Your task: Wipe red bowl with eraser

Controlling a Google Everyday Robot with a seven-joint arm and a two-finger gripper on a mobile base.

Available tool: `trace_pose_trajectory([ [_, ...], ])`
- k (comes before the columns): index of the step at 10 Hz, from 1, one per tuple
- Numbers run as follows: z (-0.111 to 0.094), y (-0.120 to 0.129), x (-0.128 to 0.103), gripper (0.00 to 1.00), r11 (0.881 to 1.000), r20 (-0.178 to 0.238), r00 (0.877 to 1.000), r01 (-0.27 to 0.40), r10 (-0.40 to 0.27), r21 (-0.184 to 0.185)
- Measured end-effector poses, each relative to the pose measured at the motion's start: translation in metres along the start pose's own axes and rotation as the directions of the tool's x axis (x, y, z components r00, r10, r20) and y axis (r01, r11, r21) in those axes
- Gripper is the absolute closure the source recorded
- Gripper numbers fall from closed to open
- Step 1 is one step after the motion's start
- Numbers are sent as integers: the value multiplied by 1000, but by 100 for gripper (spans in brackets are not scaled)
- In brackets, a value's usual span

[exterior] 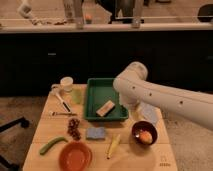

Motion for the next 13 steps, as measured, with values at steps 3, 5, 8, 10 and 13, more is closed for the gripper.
trace_pose_trajectory([
  [3, 2, -2, -4, 20, 1000, -7, 1000, 9, -9, -12],
  [5, 3, -4, -5, 20, 1000, -4, 1000, 13, -13, -11],
  [8, 2, -5, -6, 20, 1000, 12, 1000, 28, -28, 3],
  [10, 0, -17, -15, 20, 996, 34, 996, 86, -87, 32],
  [13, -4, -59, -48, 20, 974, 63, 974, 211, -216, 82],
])
